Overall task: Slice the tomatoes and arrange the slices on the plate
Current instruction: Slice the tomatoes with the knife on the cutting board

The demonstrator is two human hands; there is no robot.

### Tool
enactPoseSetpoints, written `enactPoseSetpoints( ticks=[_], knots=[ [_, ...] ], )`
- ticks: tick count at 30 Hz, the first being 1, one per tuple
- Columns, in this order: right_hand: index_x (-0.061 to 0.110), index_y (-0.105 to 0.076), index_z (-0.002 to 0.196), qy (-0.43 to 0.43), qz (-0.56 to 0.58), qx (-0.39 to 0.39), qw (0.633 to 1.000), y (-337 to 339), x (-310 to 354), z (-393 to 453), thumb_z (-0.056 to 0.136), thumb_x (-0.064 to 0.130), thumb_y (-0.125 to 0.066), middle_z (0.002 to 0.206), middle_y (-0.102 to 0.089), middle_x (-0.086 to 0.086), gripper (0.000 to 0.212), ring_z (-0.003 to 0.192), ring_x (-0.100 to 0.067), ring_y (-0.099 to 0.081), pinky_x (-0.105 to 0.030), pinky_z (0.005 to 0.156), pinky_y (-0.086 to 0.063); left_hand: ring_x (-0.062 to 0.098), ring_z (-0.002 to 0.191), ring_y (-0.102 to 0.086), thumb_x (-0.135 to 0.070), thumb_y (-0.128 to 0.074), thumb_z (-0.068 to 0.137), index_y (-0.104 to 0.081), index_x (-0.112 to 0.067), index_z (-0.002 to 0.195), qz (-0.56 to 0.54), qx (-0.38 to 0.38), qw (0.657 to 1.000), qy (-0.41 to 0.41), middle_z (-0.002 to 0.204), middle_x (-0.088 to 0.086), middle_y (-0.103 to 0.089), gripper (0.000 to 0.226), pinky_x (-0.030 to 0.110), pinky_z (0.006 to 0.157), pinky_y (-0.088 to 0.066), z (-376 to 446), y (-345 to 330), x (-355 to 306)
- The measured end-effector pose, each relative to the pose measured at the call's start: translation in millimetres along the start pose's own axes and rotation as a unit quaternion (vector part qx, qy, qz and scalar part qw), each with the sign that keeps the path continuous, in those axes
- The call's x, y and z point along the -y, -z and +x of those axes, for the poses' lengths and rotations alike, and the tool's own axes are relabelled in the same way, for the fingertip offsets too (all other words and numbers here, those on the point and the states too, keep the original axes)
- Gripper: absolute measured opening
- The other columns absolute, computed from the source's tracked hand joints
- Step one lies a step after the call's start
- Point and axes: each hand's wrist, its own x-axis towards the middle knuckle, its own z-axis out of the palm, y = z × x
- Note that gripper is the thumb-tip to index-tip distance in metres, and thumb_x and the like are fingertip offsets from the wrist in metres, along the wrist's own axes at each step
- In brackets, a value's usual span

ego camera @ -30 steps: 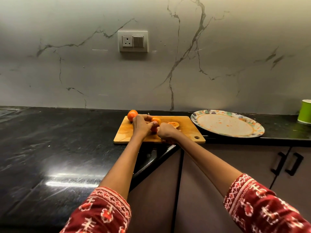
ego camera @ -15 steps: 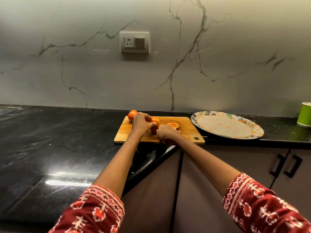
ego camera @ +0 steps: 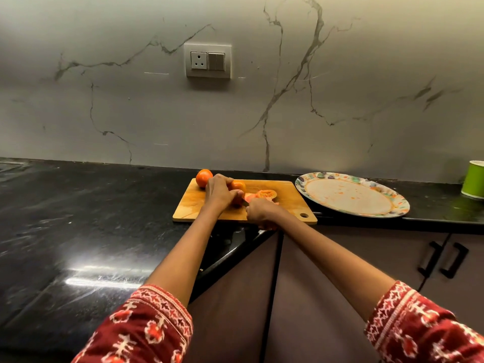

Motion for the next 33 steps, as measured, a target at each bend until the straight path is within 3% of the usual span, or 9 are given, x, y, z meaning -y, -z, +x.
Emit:
enactPoseSetpoints(
  ticks=[7,11,15,20,23,25,27,30,33],
  knots=[
    [0.004,-0.039,0.137,-0.027,-0.031,0.059,0.997,11.4,17.5,4.3,0.095,0.007,-0.043,0.071,-0.050,-0.008,0.042,0.057,-0.015,-0.049,-0.022,0.050,-0.042,0.022,0.104,-0.060,-0.012,-0.068,0.081,-0.064,-0.004,0.111,0.019,0.004,1.000,-0.012,0.109,0.014,-0.066,0.031,0.029,0.090,-0.045,-5.7,1.8,-5.0],
    [0.003,-0.045,0.110,-0.039,-0.038,0.069,0.996,14.8,7.2,-0.1,0.097,0.012,-0.041,0.071,-0.048,-0.007,0.016,0.056,-0.013,-0.046,-0.021,0.047,-0.039,0.019,0.094,-0.062,-0.017,-0.070,0.080,-0.069,-0.005,0.096,0.014,0.007,1.000,-0.006,0.096,0.013,-0.068,0.019,0.026,0.079,-0.047,-5.5,-2.9,-4.8],
    [0.005,-0.042,0.098,-0.050,-0.044,0.069,0.995,11.2,-2.3,-2.0,0.100,0.020,-0.039,0.067,-0.047,-0.006,0.015,0.051,-0.011,-0.045,-0.018,0.035,-0.036,0.021,0.090,-0.062,-0.020,-0.070,0.080,-0.068,-0.005,0.085,0.006,0.007,1.000,0.013,0.089,0.012,-0.066,0.016,0.030,0.078,-0.050,-5.5,-8.7,-1.3],
    [0.009,-0.039,0.077,-0.044,-0.021,0.061,0.997,11.9,-5.3,-3.1,0.099,0.019,-0.038,0.069,-0.047,-0.006,0.025,0.052,-0.012,-0.045,-0.018,0.037,-0.037,0.024,0.107,-0.054,-0.030,-0.074,0.076,-0.065,-0.007,0.103,-0.003,0.007,1.000,0.020,0.105,0.012,-0.063,0.037,0.036,0.091,-0.047,-9.3,-6.7,1.3],
    [0.006,-0.042,0.085,-0.041,0.010,0.053,0.998,9.8,-9.6,-5.8,0.099,0.018,-0.039,0.071,-0.047,-0.007,0.019,0.055,-0.013,-0.047,-0.020,0.042,-0.039,0.023,0.109,-0.053,-0.031,-0.078,0.072,-0.059,-0.008,0.110,-0.013,-0.001,1.000,0.019,0.111,0.011,-0.061,0.048,0.029,0.085,-0.042,-11.8,-6.6,-0.9],
    [0.006,-0.045,0.112,-0.026,0.020,0.044,0.999,8.6,-9.0,-10.0,0.099,0.017,-0.038,0.072,-0.048,-0.007,0.018,0.056,-0.013,-0.047,-0.020,0.045,-0.040,0.023,0.107,-0.053,-0.030,-0.078,0.071,-0.055,-0.008,0.110,-0.013,0.002,1.000,0.019,0.112,0.011,-0.059,0.050,0.027,0.082,-0.043,-13.3,-8.4,-5.3],
    [0.006,-0.037,0.132,-0.018,0.012,0.044,0.999,7.5,-6.5,-14.5,0.100,0.017,-0.038,0.072,-0.048,-0.007,0.034,0.056,-0.013,-0.047,-0.021,0.045,-0.040,0.024,0.108,-0.053,-0.026,-0.077,0.073,-0.052,-0.007,0.111,-0.011,-0.005,1.000,0.025,0.115,0.013,-0.057,0.049,0.030,0.085,-0.044,-14.0,-12.3,-9.6],
    [0.003,-0.039,0.132,-0.018,-0.009,0.028,0.999,6.9,-7.5,-15.8,0.099,0.018,-0.041,0.075,-0.048,-0.007,0.036,0.060,-0.013,-0.049,-0.020,0.045,-0.039,0.026,0.110,-0.051,-0.022,-0.075,0.076,-0.051,-0.007,0.113,0.000,-0.013,0.999,0.038,0.117,0.014,-0.056,0.046,0.034,0.091,-0.044,-12.8,-16.7,-12.9],
    [0.003,-0.050,0.114,-0.005,-0.045,0.040,0.998,7.4,-12.0,-21.6,0.099,0.020,-0.041,0.070,-0.048,-0.006,0.024,0.055,-0.013,-0.048,-0.020,0.043,-0.036,0.026,0.105,-0.055,-0.024,-0.076,0.074,-0.056,-0.006,0.108,-0.005,-0.024,0.999,0.041,0.112,0.015,-0.059,0.043,0.035,0.089,-0.048,-8.4,-16.7,-7.9]
  ],
)
